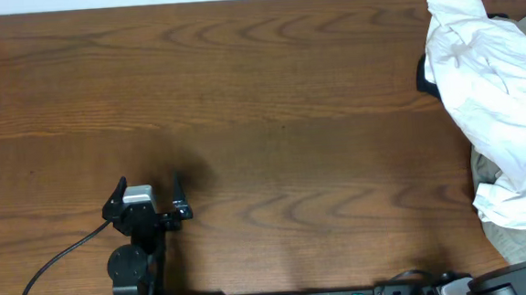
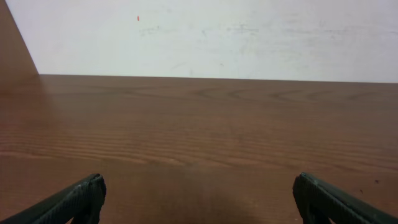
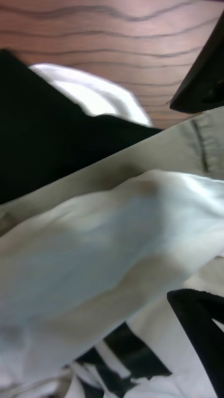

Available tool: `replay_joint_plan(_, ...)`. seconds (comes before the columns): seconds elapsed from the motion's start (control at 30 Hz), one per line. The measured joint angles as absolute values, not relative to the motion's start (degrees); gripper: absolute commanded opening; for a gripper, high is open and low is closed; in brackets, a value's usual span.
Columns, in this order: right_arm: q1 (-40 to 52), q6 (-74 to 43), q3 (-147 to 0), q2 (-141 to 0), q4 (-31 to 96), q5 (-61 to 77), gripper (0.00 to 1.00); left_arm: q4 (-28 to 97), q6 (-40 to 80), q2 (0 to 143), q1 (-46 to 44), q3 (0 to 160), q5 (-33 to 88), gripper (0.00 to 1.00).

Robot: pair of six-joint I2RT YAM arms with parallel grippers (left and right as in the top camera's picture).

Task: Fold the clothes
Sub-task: 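Reach into the pile and grasp the white shirt with the right gripper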

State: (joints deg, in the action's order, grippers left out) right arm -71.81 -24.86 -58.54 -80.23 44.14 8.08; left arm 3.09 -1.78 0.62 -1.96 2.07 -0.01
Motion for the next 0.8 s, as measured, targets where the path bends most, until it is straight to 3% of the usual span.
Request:
replay_joint_plan(0.47,-69.6,-19.3,-58.5,-91.0,37.5,6.9,0.86,3.1,-1.8,0.6,-2.0,2.1,0.0,0.98)
replay_joint_plan(0.8,-64.3,-17.0,-58.5,-91.7,34.8,6.7,0.74,3.1,-1.8,0.6,-2.0,2.1,0.0,0.98)
